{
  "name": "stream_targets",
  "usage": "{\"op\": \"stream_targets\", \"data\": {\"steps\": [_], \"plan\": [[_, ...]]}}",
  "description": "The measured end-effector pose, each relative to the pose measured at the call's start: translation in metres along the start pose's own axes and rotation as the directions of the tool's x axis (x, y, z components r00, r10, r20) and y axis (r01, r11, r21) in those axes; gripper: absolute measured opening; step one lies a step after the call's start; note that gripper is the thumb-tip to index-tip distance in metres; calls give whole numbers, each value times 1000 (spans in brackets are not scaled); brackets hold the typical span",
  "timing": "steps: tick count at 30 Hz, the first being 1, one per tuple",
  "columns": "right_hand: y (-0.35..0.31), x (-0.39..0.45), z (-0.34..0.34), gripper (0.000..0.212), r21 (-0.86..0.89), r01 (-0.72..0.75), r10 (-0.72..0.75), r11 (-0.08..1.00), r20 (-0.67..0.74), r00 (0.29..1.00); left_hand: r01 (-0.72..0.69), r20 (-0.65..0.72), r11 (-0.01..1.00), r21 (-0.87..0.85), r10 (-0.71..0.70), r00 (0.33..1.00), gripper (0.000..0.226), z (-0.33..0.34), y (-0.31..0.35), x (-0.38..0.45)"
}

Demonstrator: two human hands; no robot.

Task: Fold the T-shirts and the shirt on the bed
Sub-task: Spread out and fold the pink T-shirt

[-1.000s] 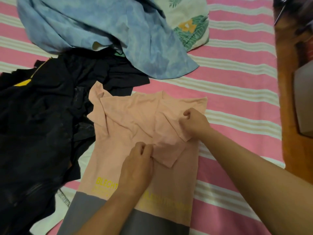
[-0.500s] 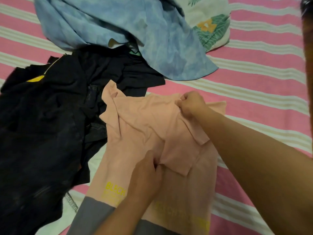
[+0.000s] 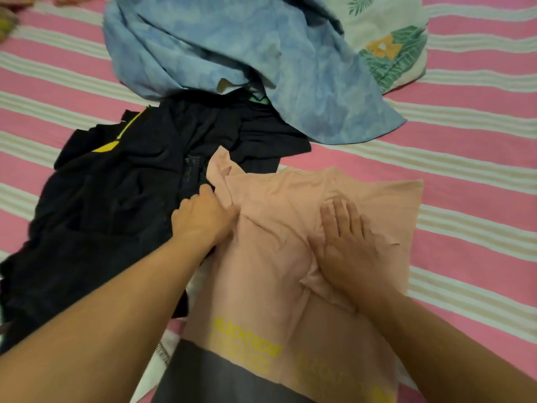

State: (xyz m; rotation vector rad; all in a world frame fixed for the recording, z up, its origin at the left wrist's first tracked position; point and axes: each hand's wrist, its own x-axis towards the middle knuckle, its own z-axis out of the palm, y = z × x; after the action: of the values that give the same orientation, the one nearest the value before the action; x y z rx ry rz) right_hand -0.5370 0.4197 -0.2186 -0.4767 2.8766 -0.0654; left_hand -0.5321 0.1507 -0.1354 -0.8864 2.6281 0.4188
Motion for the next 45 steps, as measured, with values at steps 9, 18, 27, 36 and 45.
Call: {"op": "stream_targets", "data": {"steps": [9,18,27,36,45], "plan": [[0,2,-11,82,32,8,-11,999,80,997,213,52,592,-777,-278,959,14,-31,-53,-57],[-46,12,-68,59,189,-125,113,974,71,991,392,357,74,-917,-284,890,30,-28,-65,-70],[-248,75,-122,60,513,-78,-97,855,305,947,234,193,555,-798,-132,972,20,-8,-78,-94],[-208,95,-145,18,606,-82,108,791,-6,994,-91,-28,619,-780,110,993,17,0,-104,-100],[-161,86,-180,24,755,93,-84,649,-51,995,-526,-326,770,-361,424,845,25,-7,-98,-112]]}}
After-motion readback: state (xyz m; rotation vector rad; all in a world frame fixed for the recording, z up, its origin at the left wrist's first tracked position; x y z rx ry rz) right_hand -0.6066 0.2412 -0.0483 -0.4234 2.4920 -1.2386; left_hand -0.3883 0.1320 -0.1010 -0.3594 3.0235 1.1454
